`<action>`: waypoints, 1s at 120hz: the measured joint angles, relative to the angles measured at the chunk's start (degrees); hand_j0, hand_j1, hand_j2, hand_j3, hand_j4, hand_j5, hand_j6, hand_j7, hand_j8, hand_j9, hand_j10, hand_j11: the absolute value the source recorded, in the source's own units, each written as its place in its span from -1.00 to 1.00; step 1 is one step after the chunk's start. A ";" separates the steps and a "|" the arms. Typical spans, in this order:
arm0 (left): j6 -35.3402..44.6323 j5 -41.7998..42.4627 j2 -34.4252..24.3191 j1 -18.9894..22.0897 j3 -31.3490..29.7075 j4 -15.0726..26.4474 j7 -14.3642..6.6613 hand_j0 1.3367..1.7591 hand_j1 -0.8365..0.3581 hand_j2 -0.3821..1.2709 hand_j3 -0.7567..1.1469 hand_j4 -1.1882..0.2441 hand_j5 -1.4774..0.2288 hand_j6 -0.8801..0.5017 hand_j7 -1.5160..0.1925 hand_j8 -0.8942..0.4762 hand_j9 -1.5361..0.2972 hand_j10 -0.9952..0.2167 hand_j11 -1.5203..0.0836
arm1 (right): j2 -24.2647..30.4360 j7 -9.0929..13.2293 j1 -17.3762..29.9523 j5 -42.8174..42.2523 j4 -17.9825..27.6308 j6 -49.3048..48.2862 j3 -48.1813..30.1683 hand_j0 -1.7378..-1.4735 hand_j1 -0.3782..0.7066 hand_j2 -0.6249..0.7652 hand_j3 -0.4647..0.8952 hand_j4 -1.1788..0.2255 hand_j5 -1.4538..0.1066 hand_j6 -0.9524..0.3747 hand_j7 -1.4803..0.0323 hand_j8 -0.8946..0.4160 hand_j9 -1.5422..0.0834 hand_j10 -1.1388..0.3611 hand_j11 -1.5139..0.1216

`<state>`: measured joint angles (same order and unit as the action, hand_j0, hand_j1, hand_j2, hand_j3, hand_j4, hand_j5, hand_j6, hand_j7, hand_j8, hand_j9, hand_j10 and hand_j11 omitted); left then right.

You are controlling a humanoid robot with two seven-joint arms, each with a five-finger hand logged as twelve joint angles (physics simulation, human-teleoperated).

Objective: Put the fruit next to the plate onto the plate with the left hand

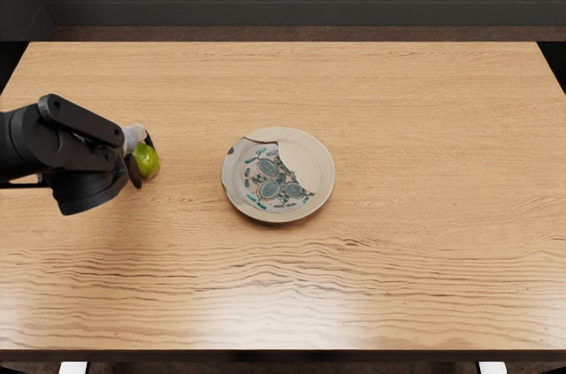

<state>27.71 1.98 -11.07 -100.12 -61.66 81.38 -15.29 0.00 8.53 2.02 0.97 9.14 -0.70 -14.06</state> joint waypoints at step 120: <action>-2.83 7.80 -1.32 2.44 32.72 -0.60 0.11 0.44 0.05 -0.34 -0.20 0.21 -0.23 0.11 -0.23 -0.01 -0.29 -0.35 -0.23 | 0.00 0.00 0.00 0.00 0.00 0.00 0.00 -0.40 -0.95 -0.10 -0.32 0.68 0.86 0.43 0.96 0.36 0.90 0.52 0.85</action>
<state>24.88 9.77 -12.39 -97.68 -28.95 80.78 -15.18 0.00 8.53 2.02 0.97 9.14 -0.70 -14.06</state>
